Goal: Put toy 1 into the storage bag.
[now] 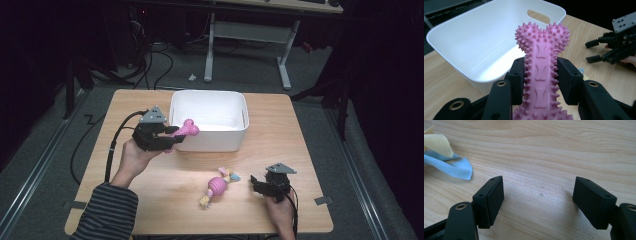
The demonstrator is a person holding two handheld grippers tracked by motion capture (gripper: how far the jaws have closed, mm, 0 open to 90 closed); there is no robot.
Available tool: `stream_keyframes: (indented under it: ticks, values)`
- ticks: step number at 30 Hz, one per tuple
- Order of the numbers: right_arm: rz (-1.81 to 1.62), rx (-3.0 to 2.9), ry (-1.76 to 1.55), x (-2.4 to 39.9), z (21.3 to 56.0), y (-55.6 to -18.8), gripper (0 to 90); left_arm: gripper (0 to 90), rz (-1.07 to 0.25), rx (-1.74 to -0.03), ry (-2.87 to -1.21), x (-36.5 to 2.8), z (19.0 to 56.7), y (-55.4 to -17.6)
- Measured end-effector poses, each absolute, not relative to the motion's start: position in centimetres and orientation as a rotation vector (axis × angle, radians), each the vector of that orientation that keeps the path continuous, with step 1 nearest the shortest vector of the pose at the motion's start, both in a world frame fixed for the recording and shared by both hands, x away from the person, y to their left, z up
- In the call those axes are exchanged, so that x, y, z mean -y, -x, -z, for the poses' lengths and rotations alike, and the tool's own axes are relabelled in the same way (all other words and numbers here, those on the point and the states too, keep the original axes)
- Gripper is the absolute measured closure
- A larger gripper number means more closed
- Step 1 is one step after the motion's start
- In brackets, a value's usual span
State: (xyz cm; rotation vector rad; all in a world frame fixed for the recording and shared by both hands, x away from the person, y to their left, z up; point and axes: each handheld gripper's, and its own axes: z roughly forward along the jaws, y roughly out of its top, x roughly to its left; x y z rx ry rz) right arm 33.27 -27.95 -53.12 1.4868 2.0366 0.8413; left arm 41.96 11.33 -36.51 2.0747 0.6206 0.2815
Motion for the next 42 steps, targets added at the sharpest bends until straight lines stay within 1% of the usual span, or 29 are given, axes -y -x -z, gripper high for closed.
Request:
stream_keyframes:
  ticks: [9, 11, 18, 27, 42]
  values:
    - [-0.842, -2.037, -1.488, 28.0, 53.1, -33.3, 25.4, 60.0, -0.272, -0.638, -2.091, -10.3, 35.2, -44.2]
    - [-0.842, -2.036, -1.488, 28.0, 53.1, -33.3, 25.4, 60.0, -0.288, -0.642, -2.102, -10.0, 35.0, -44.6]
    - [-0.842, -2.037, -1.488, 28.0, 53.1, -33.3, 25.4, 60.0, -0.283, -0.647, -2.123, -8.9, 34.8, -46.2]
    - [-0.843, -2.037, -1.490, 27.9, 53.1, -33.3, 25.4, 59.6, -0.277, -0.719, -2.126, -7.8, 35.8, -49.0]
    - [-0.845, -2.039, -1.488, 27.9, 53.1, -33.3, 25.4, 59.2, -0.299, -0.766, -2.109, -6.6, 37.8, -51.3]
